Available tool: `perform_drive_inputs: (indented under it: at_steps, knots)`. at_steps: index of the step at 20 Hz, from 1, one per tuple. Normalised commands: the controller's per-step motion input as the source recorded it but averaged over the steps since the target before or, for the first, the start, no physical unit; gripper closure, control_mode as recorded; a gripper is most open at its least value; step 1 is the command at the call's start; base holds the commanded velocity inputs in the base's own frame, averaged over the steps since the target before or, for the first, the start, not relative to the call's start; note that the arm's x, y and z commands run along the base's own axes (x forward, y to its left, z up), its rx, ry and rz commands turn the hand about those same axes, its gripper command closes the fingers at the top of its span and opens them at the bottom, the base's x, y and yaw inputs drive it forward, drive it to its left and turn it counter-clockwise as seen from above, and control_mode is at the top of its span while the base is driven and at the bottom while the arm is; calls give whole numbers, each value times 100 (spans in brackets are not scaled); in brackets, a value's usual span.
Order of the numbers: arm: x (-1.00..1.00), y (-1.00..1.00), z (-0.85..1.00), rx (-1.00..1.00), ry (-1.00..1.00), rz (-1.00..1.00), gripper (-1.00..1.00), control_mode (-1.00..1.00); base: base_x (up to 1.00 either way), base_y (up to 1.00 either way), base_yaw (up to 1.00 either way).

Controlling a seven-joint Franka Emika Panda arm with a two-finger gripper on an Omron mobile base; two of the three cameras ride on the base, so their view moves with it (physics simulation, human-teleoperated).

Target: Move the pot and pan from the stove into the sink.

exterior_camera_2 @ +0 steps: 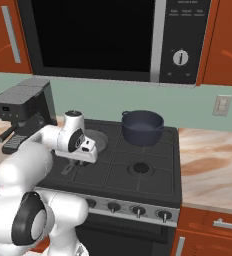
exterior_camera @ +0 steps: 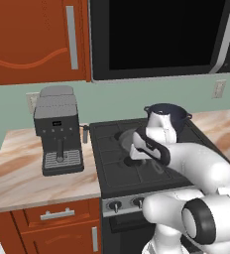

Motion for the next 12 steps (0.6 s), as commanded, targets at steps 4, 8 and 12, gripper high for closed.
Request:
perform_drive_inputs:
  at_steps: [4,8,12]
  knots:
    - [-30,0,58,0,1,0,100,-100,0,0,0]
    - [-45,0,53,0,0,2,100,-100,0,0,0]
    - [-60,0,45,0,-1,2,100,-100,0,0,0]
